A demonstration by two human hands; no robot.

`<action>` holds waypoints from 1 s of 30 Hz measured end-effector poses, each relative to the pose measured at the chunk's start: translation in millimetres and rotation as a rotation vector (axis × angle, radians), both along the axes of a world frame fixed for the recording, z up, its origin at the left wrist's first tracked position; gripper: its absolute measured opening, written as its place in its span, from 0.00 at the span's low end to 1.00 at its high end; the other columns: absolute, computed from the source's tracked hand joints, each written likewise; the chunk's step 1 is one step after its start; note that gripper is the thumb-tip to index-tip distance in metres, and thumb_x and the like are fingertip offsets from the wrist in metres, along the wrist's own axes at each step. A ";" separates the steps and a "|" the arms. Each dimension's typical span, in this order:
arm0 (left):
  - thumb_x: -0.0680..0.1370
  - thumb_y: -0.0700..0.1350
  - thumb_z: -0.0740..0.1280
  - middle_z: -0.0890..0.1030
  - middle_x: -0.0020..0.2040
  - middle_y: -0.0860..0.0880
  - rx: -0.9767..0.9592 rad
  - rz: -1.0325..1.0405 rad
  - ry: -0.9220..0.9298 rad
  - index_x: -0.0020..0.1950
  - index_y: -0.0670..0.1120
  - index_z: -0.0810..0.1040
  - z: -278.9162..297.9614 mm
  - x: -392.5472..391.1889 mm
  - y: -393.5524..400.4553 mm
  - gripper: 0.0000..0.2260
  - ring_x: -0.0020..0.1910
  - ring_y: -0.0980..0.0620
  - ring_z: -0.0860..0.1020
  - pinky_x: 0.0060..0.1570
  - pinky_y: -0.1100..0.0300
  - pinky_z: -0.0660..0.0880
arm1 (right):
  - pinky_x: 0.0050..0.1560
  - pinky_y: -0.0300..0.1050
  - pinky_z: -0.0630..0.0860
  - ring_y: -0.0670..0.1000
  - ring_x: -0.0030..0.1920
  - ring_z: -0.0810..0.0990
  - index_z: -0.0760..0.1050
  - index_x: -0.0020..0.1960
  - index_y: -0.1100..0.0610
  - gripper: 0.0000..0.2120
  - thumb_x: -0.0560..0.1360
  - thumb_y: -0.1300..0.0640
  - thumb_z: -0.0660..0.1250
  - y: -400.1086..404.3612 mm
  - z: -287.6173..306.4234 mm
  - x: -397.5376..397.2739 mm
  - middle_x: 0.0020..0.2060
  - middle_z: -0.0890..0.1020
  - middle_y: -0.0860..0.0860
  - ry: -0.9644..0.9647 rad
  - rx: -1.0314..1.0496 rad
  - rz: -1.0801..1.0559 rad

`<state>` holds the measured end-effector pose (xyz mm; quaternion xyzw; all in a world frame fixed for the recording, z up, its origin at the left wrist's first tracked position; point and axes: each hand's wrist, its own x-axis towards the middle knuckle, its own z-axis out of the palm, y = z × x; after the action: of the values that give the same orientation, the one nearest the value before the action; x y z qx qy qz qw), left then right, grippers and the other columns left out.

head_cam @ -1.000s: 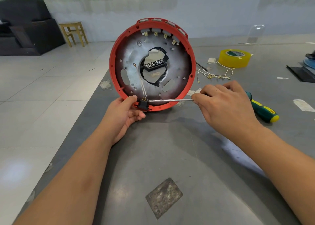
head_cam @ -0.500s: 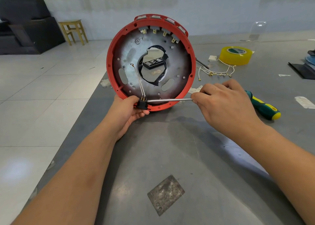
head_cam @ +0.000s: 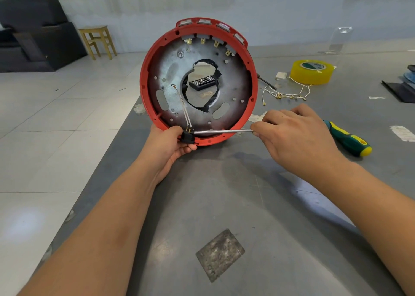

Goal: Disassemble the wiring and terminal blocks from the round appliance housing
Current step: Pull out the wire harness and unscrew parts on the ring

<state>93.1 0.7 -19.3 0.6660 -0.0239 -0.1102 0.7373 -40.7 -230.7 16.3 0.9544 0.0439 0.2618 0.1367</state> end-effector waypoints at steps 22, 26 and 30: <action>0.83 0.34 0.57 0.86 0.34 0.43 -0.135 0.091 0.126 0.54 0.41 0.74 3.9 -0.2 2.2 0.07 0.29 0.47 0.84 0.29 0.60 0.79 | 0.43 0.50 0.64 0.58 0.39 0.80 0.79 0.54 0.49 0.10 0.83 0.53 0.59 25.8 -25.7 -6.5 0.41 0.80 0.49 -0.033 0.156 -0.063; 0.83 0.34 0.57 0.85 0.33 0.43 -0.196 0.110 0.157 0.52 0.40 0.74 3.0 2.5 4.1 0.07 0.28 0.47 0.83 0.28 0.61 0.78 | 0.42 0.50 0.67 0.58 0.37 0.79 0.80 0.53 0.49 0.10 0.84 0.53 0.59 36.4 -26.6 -7.3 0.40 0.80 0.50 -0.022 0.206 -0.057; 0.83 0.34 0.57 0.85 0.33 0.42 -0.195 0.120 0.164 0.52 0.40 0.74 2.0 3.7 3.8 0.06 0.28 0.48 0.83 0.28 0.61 0.78 | 0.42 0.49 0.61 0.57 0.38 0.78 0.79 0.50 0.48 0.07 0.82 0.55 0.62 32.6 -15.5 -4.4 0.39 0.79 0.49 -0.057 0.111 -0.082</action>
<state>96.8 4.5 -17.3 0.5802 0.0657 -0.1171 0.8033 -45.1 -198.1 0.8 0.9536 -0.0135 0.2851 0.0953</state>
